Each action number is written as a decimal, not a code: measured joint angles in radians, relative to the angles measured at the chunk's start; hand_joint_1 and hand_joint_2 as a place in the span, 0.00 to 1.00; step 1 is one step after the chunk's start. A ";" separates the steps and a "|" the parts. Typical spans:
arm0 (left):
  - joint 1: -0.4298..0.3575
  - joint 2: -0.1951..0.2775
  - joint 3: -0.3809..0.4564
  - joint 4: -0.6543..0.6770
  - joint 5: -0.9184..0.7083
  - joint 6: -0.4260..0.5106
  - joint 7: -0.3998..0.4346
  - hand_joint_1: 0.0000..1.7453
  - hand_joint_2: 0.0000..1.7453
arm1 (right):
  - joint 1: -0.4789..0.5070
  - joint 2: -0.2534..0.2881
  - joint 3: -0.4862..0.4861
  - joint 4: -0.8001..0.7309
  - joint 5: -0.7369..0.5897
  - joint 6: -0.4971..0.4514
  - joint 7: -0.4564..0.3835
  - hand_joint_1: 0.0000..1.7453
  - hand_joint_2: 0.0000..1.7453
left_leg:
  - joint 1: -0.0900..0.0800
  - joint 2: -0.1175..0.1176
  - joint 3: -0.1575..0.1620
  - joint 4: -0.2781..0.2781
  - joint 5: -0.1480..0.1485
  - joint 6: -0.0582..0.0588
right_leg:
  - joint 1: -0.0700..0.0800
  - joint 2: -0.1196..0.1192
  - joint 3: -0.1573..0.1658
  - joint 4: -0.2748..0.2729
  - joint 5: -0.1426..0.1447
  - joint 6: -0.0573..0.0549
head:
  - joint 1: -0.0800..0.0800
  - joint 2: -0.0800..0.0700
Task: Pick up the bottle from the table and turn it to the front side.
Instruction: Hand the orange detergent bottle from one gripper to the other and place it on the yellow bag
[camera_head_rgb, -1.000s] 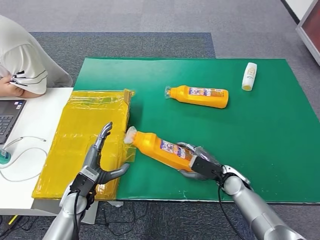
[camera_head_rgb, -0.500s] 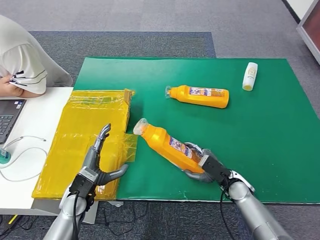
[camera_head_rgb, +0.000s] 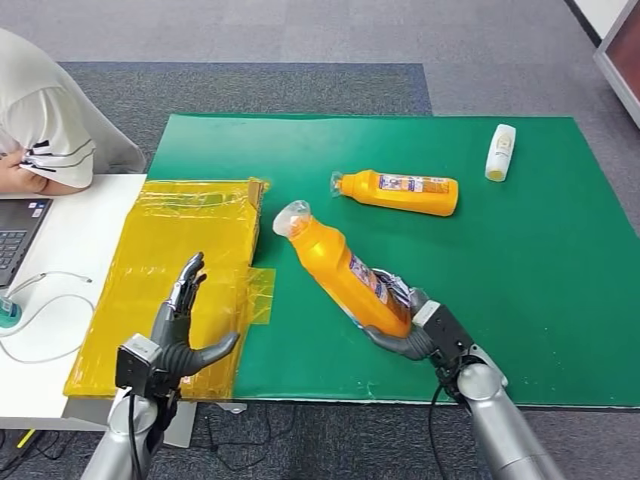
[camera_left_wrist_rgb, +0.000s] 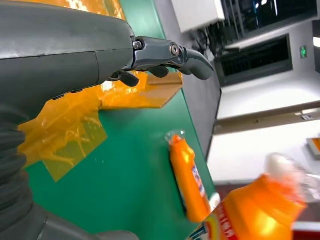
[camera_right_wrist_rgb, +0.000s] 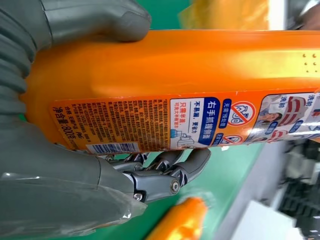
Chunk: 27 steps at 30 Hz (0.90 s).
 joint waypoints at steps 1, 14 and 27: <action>-0.005 0.003 0.004 0.014 0.019 -0.021 -0.011 0.00 1.00 | 0.001 0.006 0.000 -0.014 -0.001 0.006 -0.004 1.00 1.00 | 0.000 0.000 0.000 0.000 0.000 0.000 | 0.000 0.000 0.000 0.000 0.000 0.000 | 0.000 0.000; -0.077 0.046 0.002 0.210 0.205 -0.269 -0.059 0.00 1.00 | -0.001 0.047 0.038 -0.139 0.013 0.015 -0.022 1.00 1.00 | 0.000 -0.001 -0.001 0.000 0.001 0.000 | 0.000 0.000 -0.001 0.000 0.000 0.000 | 0.000 0.000; -0.096 0.115 -0.063 0.276 0.332 -0.483 -0.062 0.00 1.00 | -0.013 0.056 0.129 -0.117 0.117 -0.088 0.005 1.00 1.00 | 0.000 -0.001 -0.002 0.000 0.001 0.000 | 0.000 0.000 -0.002 0.000 0.000 0.000 | 0.000 0.000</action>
